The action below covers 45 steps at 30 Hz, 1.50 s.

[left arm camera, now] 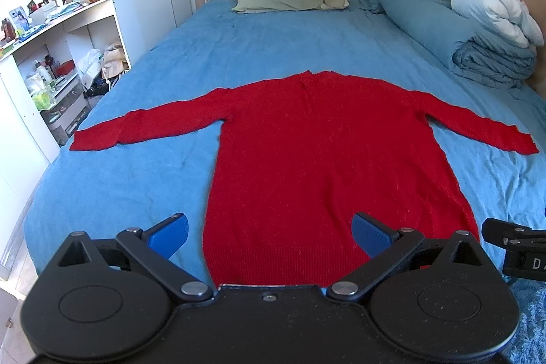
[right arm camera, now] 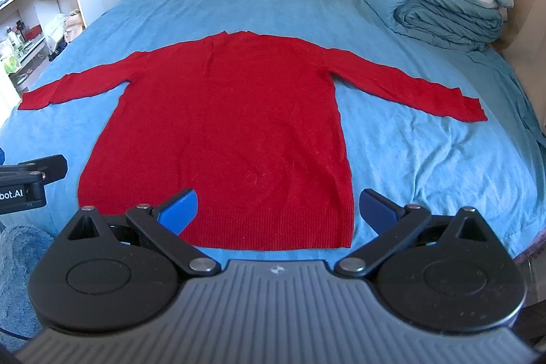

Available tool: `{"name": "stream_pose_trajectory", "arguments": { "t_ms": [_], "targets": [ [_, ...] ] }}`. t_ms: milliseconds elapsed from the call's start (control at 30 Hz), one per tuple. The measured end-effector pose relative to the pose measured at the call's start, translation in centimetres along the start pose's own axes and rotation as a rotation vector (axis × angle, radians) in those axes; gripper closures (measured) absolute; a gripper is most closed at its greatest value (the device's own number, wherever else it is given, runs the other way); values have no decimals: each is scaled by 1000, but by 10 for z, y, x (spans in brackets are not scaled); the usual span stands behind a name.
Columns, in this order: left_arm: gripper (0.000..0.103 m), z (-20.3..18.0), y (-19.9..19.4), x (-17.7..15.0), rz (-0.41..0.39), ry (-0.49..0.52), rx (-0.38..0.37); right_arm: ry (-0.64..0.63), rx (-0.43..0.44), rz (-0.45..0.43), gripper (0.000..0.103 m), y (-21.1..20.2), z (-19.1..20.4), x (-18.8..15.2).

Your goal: Fold small clothes

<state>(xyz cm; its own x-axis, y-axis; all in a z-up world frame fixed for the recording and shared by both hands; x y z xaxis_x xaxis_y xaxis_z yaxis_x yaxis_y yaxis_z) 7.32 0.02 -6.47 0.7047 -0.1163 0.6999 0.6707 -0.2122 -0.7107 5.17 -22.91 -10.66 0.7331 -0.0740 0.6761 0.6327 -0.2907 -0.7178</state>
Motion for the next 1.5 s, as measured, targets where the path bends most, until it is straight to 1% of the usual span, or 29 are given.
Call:
{"name": "stream_pose_trajectory", "arguments": {
  "t_ms": [400,533,633,700,833,933,1000,1167,1200,1233,1300,1367,1433,1500],
  "targets": [
    [0,-3,-3,0,3,17,-5,6,8,-1,0,-1,-1,0],
    [0,-9,-5,6,-1,33,-9,19,14,-2,0,-3,-5,4],
    [0,-18,-6,25,-26,54,-28,46,9,-15,0,-4,-18,16],
    [0,-28,-5,47,-63,74,-41,75,-5,-37,0,-5,-35,29],
    [0,-57,9,96,-130,124,-87,157,-76,-100,0,3,-88,65],
    [0,-82,34,125,-160,163,-112,198,-153,-100,0,29,-132,84],
    [0,-99,57,140,-161,173,-143,234,-208,-101,0,49,-165,93],
    [0,-142,129,169,-132,164,-260,317,-308,-103,0,105,-241,105],
    [0,-151,145,173,-123,158,-286,328,-323,-98,0,117,-250,104],
    [0,-158,163,176,-108,147,-308,345,-334,-97,0,132,-264,104],
    [0,-172,196,180,-75,126,-326,383,-335,-88,0,165,-287,103],
    [0,-183,234,181,-37,121,-328,429,-313,-76,0,199,-303,100],
    [0,-191,264,181,-27,124,-324,475,-304,-65,0,232,-317,95],
    [0,-199,296,181,-3,125,-338,520,-292,-53,0,264,-327,88]
  ]
}}
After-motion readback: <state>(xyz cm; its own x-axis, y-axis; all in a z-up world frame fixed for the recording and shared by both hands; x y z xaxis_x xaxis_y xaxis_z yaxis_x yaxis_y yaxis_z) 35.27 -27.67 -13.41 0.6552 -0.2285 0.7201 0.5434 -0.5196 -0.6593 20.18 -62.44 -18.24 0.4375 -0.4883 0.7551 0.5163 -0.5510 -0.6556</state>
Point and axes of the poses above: each gripper's, at about its wrist camera, not at the fingertips, and y roughly the way its jaws point, z to its left, x to its top, the point moved 10 cm from there along y, roughly the way its jaws point, and after that the axes turned 11 degrees about -x, right-handed, at the moved point
